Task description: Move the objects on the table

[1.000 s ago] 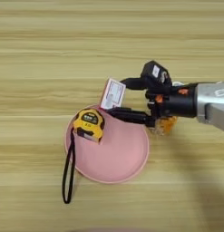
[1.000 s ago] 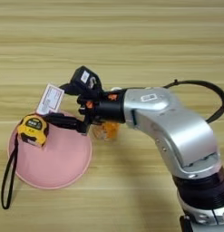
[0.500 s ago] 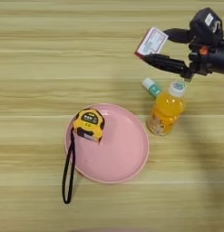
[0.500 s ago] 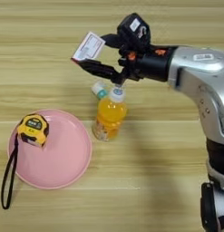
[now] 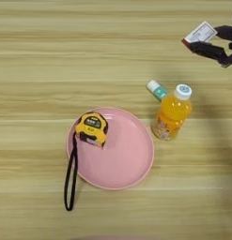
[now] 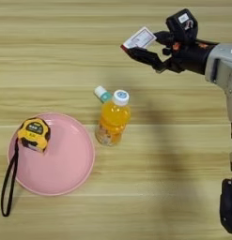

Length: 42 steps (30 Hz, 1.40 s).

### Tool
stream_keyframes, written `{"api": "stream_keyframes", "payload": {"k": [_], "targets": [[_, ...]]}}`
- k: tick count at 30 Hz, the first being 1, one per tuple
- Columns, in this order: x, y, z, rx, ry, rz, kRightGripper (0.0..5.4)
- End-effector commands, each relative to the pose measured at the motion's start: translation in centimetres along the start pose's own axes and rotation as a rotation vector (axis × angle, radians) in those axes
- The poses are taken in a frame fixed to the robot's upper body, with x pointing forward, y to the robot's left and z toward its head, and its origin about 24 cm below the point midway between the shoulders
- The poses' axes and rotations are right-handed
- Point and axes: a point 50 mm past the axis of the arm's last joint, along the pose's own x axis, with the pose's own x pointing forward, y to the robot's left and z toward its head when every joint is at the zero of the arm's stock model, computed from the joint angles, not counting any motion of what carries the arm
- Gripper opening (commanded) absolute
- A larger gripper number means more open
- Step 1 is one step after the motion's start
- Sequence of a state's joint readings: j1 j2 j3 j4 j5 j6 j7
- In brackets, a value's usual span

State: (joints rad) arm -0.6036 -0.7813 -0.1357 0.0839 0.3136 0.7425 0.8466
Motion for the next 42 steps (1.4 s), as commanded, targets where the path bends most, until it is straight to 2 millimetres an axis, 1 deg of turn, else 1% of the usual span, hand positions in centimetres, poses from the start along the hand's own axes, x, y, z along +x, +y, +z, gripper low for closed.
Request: {"api": "stream_keyframes", "payload": {"k": [1, 5, 10, 13, 23, 42], "targets": [[-0.8, -2.1, 2.7, -0.108, -0.064, -0.106, 3.99], [0.1, -2.9, 1.0, -0.081, -0.009, -0.121, 3.99], [1.0, -3.1, -0.1, -0.085, 0.034, -0.131, 3.99], [1.6, -3.4, -1.2, -0.077, 0.074, -0.152, 3.99], [2.8, -4.3, -4.6, -0.038, 0.182, -0.185, 3.99], [4.4, -3.1, -9.5, 0.043, 0.303, -0.124, 3.99]]}}
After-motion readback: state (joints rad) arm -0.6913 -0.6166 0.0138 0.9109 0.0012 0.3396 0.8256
